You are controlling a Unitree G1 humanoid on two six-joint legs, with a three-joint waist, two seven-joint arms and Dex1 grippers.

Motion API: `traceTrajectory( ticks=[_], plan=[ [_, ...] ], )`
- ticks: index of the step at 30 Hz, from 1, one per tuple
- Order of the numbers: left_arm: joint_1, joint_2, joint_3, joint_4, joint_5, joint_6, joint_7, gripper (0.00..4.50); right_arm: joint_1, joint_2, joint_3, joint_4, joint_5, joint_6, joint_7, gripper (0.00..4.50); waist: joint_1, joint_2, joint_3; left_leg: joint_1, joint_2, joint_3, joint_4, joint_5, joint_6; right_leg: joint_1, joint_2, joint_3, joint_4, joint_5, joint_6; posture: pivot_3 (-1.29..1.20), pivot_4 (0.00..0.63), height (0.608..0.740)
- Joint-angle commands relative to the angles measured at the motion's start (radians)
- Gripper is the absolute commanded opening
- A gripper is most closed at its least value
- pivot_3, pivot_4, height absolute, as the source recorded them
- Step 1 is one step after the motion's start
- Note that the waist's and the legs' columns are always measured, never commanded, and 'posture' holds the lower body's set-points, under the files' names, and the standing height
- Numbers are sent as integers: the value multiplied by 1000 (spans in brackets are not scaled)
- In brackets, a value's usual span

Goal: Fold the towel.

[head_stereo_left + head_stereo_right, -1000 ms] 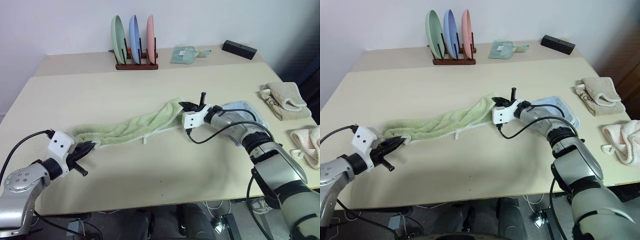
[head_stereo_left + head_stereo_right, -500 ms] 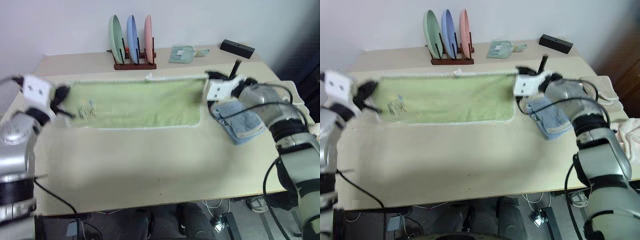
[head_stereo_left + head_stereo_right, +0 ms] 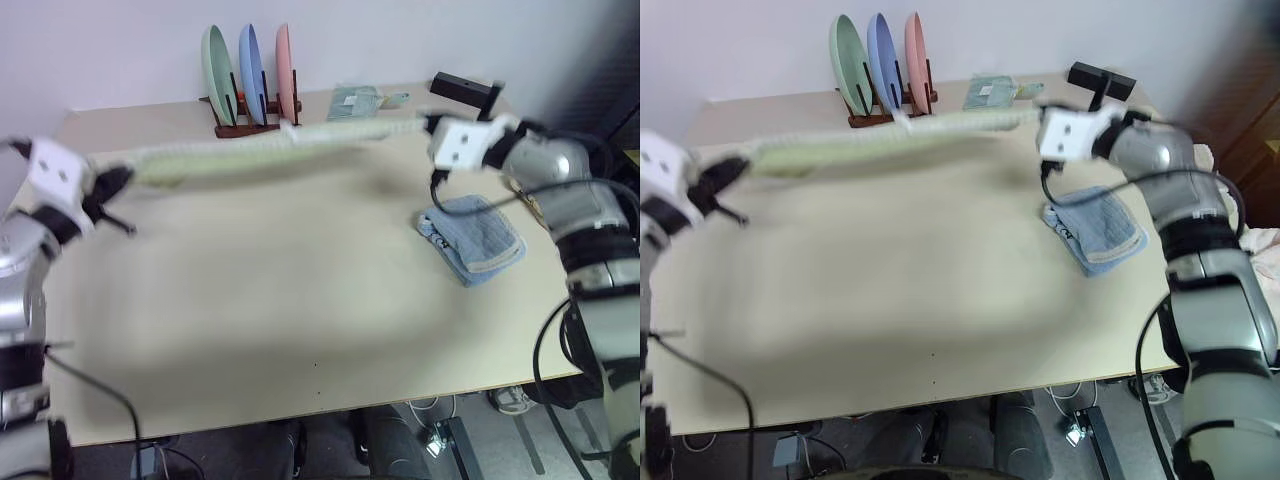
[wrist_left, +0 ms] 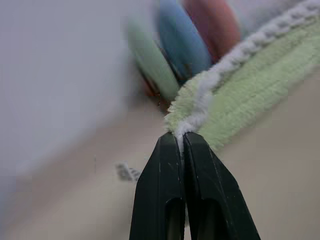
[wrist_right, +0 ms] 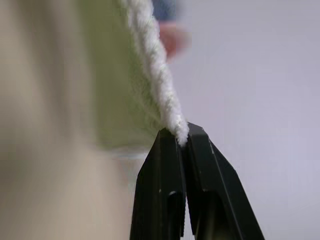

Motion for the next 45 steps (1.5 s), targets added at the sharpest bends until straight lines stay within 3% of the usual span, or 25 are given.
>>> traceTrajectory(
  ticks=[1,3,8,13,18,25,35,45],
  plan=[
    [161,45,91,-192,-78,93,-82,0,122,-64,-35,-237,150,130,212,107,3,1,1,-1,0,0,1,0,0,-1,0,0,0,0,0,0,150,740],
    [241,50,107,-247,-83,98,-106,0,186,-87,-50,-325,185,203,278,107,9,2,1,-4,0,0,2,0,0,-3,0,0,1,0,0,0,150,740],
    [542,41,197,-393,-123,210,-179,0,537,-308,-131,-711,443,546,561,107,44,3,1,-1,1,1,2,0,0,1,0,0,-1,1,-1,0,150,740],
    [655,55,227,-441,-138,244,-228,0,657,-388,-198,-826,508,677,618,107,58,2,2,8,1,3,3,-4,7,11,-1,0,-2,1,-2,0,150,740],
    [523,47,188,-366,-117,216,-168,0,509,-288,-157,-696,379,586,526,107,58,1,2,19,3,3,3,-5,8,22,0,-2,-3,0,-1,0,150,740],
    [308,59,69,-197,-41,170,-131,0,278,-113,-53,-380,236,412,494,107,56,1,2,16,3,3,2,-3,1,18,0,-2,-3,1,-2,0,150,740],
    [215,57,-27,-33,41,105,-117,0,90,42,25,7,103,196,434,107,50,1,2,12,3,5,2,-3,0,11,0,-2,-1,1,-2,0,150,740],
    [155,20,-66,55,85,76,-53,0,-10,109,42,215,26,83,364,107,45,1,2,11,3,5,2,-3,0,9,0,-2,0,1,-2,0,150,740]
  ],
)
